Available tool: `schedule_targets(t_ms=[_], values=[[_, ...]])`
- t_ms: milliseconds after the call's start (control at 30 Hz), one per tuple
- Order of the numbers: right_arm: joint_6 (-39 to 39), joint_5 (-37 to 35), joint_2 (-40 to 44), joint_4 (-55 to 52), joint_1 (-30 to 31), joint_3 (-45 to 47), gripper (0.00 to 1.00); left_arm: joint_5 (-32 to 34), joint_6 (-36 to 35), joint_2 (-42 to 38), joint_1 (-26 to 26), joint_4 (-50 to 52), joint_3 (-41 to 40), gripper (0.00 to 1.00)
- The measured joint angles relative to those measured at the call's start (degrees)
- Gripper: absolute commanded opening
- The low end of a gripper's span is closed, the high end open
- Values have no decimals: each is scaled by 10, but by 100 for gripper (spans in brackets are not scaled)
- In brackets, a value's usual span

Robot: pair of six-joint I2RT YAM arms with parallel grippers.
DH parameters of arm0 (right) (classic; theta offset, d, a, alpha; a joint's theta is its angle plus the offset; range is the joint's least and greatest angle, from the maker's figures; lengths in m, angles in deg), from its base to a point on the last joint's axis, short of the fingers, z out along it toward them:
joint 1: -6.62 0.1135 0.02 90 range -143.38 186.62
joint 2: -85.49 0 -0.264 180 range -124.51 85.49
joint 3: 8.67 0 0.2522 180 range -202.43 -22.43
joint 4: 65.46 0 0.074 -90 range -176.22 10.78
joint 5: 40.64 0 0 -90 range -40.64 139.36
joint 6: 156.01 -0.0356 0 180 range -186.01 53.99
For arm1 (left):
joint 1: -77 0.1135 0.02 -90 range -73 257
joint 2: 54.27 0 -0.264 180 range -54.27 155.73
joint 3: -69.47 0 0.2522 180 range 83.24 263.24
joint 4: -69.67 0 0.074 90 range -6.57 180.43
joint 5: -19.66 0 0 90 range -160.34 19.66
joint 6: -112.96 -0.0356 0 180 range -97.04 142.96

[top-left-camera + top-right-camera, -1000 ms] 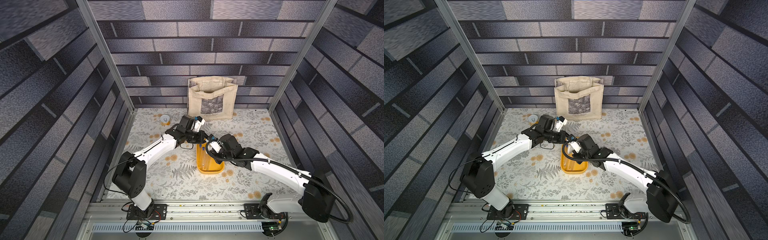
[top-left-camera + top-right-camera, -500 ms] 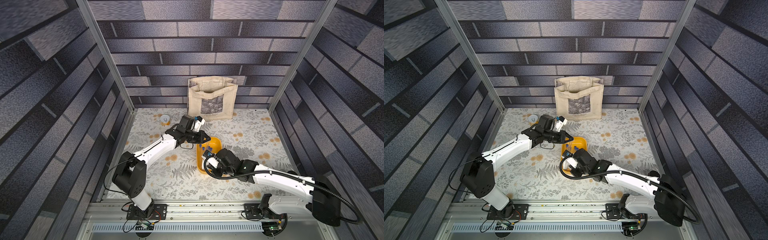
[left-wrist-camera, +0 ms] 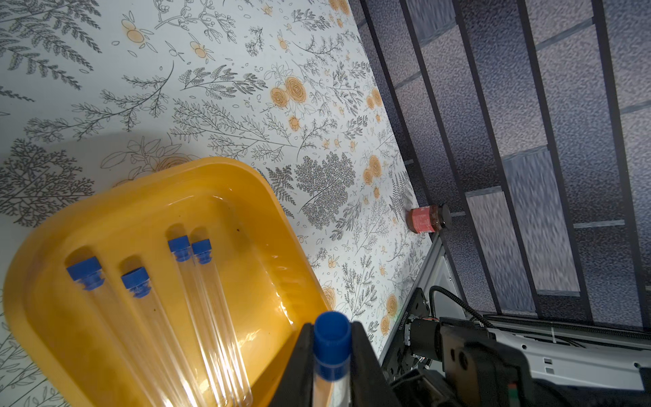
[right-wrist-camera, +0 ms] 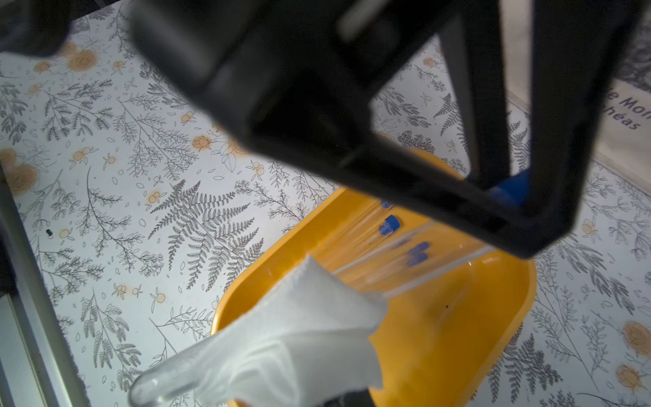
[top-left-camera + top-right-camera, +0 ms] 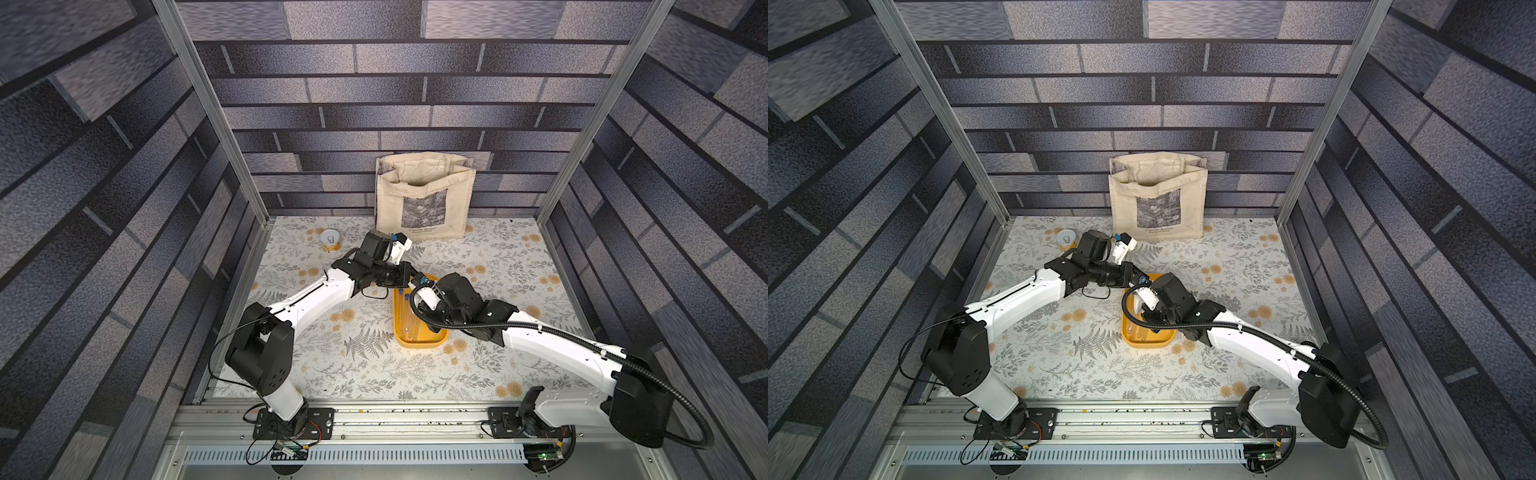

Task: Wipe the exteriors of test tubes
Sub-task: Wipe the dirt from the test tube.

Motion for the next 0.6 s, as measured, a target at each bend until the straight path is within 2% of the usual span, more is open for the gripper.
schedule_targets(t_ms=[233, 600], values=[[-1, -3, -20, -10, -31, -30, 0, -6, 2, 0, -2, -3, 0, 18], [-2, 15, 1, -6, -26, -2, 0, -7, 2, 2, -2, -3, 0, 18]])
